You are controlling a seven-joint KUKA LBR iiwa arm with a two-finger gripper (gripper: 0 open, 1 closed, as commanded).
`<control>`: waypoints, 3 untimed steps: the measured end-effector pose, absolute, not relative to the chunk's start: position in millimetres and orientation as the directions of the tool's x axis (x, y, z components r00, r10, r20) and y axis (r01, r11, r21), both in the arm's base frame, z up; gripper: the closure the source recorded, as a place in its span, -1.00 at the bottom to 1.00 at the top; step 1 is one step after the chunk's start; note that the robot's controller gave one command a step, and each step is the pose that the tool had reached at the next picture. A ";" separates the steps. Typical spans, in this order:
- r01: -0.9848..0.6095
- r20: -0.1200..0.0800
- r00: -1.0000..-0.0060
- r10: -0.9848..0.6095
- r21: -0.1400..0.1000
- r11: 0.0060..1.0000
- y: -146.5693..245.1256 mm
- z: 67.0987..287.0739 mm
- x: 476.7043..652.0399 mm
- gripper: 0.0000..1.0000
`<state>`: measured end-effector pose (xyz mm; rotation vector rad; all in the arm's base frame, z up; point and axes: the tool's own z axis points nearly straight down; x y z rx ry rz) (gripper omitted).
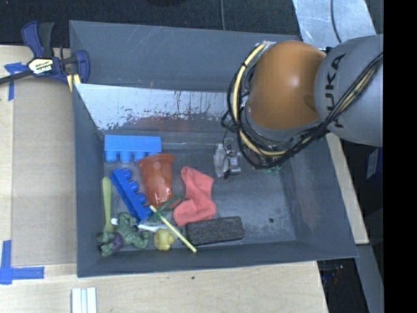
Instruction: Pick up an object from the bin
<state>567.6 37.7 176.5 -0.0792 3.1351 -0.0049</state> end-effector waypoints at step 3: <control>0.018 -0.013 -1.000 0.018 -0.001 1.000 44.2 121.6 548.3 -1.00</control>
Offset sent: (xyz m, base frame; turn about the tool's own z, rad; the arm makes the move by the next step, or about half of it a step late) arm 0.0000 0.0000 0.0000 0.0000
